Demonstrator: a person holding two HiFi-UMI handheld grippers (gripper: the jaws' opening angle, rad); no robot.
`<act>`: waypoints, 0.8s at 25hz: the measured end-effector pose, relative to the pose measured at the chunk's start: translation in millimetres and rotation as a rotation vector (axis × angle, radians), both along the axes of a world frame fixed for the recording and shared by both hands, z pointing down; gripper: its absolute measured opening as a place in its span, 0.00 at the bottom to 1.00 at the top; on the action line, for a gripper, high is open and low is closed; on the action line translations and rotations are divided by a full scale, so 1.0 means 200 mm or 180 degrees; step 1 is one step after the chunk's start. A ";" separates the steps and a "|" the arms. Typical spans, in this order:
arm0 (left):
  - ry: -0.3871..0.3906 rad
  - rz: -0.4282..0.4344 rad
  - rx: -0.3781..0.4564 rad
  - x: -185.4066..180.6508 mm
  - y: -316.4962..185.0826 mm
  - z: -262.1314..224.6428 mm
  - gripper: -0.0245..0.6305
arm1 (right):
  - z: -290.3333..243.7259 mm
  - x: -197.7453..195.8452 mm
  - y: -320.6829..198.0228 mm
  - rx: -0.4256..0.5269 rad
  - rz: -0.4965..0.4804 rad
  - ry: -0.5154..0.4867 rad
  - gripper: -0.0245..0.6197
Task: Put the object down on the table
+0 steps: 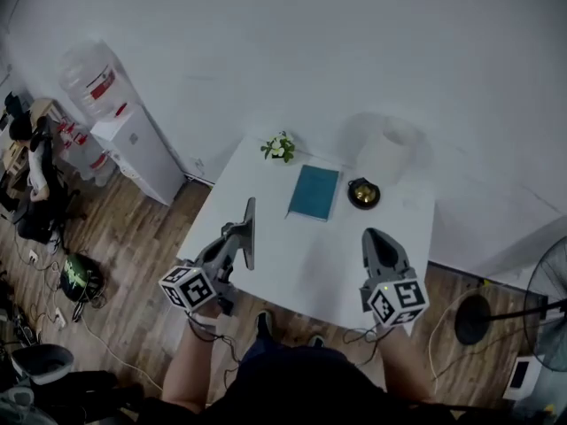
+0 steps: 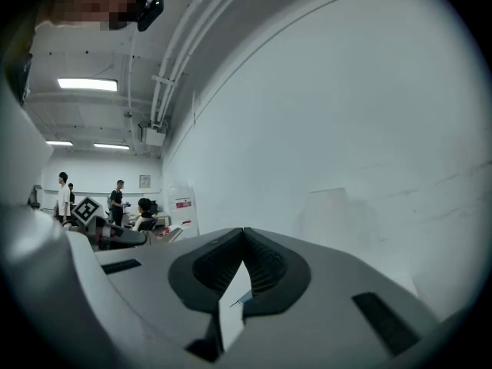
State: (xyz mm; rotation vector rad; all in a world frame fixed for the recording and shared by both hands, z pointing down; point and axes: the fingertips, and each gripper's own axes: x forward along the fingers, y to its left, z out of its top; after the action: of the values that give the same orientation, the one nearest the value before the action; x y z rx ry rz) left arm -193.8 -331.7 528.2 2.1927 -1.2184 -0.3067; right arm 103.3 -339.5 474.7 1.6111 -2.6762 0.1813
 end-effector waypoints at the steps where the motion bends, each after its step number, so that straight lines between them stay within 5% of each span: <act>1: 0.0008 0.0077 -0.0051 -0.02 -0.06 0.04 0.04 | -0.01 -0.02 -0.02 -0.0006 0.0072 0.0013 0.05; 9: 0.0164 0.0524 -0.0601 -0.16 -0.44 0.44 0.04 | -0.01 -0.15 -0.16 -0.0124 0.0583 0.0154 0.05; 20: -0.0031 0.0814 -0.1356 -0.21 -0.62 1.06 0.04 | 0.10 -0.16 -0.23 -0.0307 0.1018 0.0241 0.05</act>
State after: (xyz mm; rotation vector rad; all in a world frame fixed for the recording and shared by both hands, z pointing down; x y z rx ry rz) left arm -235.2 -456.0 739.6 1.9437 -0.8947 0.0659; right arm 70.7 -385.4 494.4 1.9606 -2.3022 0.2424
